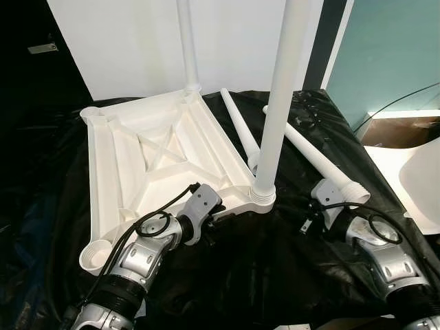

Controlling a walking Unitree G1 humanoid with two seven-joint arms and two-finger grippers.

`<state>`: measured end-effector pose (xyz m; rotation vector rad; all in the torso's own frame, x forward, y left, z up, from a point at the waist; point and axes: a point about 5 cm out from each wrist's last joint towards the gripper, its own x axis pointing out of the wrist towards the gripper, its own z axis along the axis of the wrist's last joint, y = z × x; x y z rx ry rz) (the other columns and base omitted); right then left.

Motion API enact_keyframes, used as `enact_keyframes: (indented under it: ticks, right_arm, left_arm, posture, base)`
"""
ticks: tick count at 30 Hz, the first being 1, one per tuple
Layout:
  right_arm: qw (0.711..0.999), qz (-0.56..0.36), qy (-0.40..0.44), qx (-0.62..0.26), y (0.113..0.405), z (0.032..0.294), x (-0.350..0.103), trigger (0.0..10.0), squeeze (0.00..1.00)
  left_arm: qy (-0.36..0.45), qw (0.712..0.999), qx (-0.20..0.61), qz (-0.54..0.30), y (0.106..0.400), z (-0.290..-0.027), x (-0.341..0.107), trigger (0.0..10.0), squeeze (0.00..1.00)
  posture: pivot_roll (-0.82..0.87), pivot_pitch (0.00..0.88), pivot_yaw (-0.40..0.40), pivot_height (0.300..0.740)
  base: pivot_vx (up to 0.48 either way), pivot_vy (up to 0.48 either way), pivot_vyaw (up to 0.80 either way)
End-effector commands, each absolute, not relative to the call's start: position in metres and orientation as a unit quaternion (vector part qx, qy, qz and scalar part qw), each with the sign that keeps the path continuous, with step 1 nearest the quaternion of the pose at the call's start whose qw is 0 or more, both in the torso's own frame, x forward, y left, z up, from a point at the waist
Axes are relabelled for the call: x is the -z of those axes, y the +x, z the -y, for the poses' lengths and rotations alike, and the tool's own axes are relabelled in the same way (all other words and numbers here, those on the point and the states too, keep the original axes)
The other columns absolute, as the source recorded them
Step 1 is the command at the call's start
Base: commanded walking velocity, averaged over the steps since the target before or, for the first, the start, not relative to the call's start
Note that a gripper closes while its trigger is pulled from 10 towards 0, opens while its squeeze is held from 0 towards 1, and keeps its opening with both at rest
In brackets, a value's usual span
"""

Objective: Building children table

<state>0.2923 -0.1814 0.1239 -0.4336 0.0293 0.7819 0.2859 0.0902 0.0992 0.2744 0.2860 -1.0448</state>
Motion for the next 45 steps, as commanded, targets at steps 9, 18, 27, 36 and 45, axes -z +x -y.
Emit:
enact_keyframes:
  ticks: [9, 18, 27, 36, 45]
  right_arm:
    - [0.898, 0.007, -0.213, -0.386, 0.3, 0.185, -0.135, 4.7, 0.0]
    - [0.907, 0.017, -0.213, -0.364, 0.305, 0.186, -0.137, 10.0, 1.0]
    - [0.903, 0.026, -0.187, -0.385, 0.309, 0.176, -0.141, 10.0, 1.0]
    - [0.886, 0.016, -0.179, -0.428, 0.306, 0.174, -0.144, 10.0, 1.0]
    - [0.865, -0.004, -0.21, -0.455, 0.315, 0.174, -0.143, 10.0, 0.0]
  left_arm:
    - [0.131, 0.824, 0.521, -0.179, 0.276, -0.088, -0.081, 10.0, 0.0]
    - [0.134, 0.82, 0.526, -0.181, 0.275, -0.089, -0.081, 10.0, 0.0]
    - [0.145, 0.814, 0.531, -0.186, 0.273, -0.09, -0.079, 10.0, 0.0]
    - [0.147, 0.811, 0.534, -0.188, 0.273, -0.09, -0.078, 10.0, 0.0]
    - [0.149, 0.811, 0.534, -0.186, 0.274, -0.09, -0.079, 10.0, 0.0]
  posture:
    - [-0.03, 0.0, 0.023, 0.74]
    - [-0.03, 0.0, 0.023, 0.74]
    - [-0.02, 0.0, 0.023, 0.74]
    - [-0.02, 0.0, 0.027, 0.74]
    - [-0.03, 0.0, 0.028, 0.74]
  base:
    - [0.0, 0.0, 0.0]
    - [0.0, 0.0, 0.0]
    - [0.0, 0.0, 0.0]
    - [0.0, 0.0, 0.0]
    - [0.0, 0.0, 0.0]
